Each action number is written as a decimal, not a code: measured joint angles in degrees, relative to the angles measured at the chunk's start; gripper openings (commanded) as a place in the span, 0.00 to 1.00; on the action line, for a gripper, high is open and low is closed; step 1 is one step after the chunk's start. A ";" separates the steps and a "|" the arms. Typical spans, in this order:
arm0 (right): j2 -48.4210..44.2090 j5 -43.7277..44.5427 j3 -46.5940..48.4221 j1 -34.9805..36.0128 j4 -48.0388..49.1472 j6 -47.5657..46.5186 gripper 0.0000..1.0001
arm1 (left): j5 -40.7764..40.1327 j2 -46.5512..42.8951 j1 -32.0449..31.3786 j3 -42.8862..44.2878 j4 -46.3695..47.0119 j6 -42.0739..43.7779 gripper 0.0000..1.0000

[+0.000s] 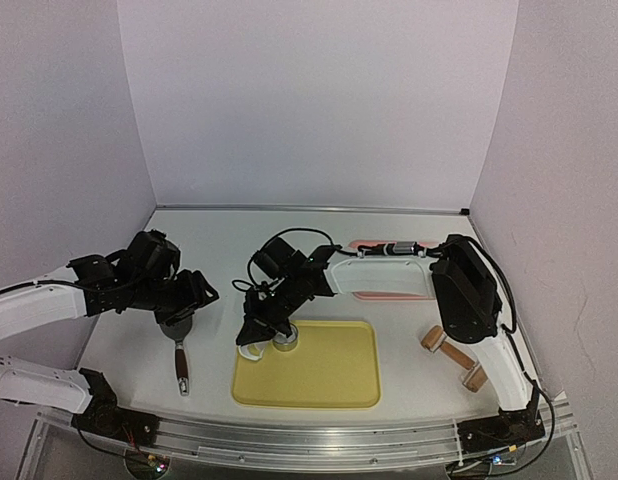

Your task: Roll out the dumpling wrappers from the dough

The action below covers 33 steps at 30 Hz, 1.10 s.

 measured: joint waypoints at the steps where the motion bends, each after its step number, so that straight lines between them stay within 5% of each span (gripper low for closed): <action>1: 0.00 -0.68 0.44 0.28 0.07 -0.22 0.02 | 0.13 0.07 0.31 0.00 -0.35 0.09 0.68; 23: -6.25 -7.91 -7.21 1.79 -6.05 -6.51 0.04 | 2.56 7.43 1.11 3.13 -0.79 3.56 0.69; 33: -9.57 -6.36 -11.96 2.36 -8.28 -9.99 0.49 | 4.28 8.55 1.11 3.50 -0.79 4.87 0.74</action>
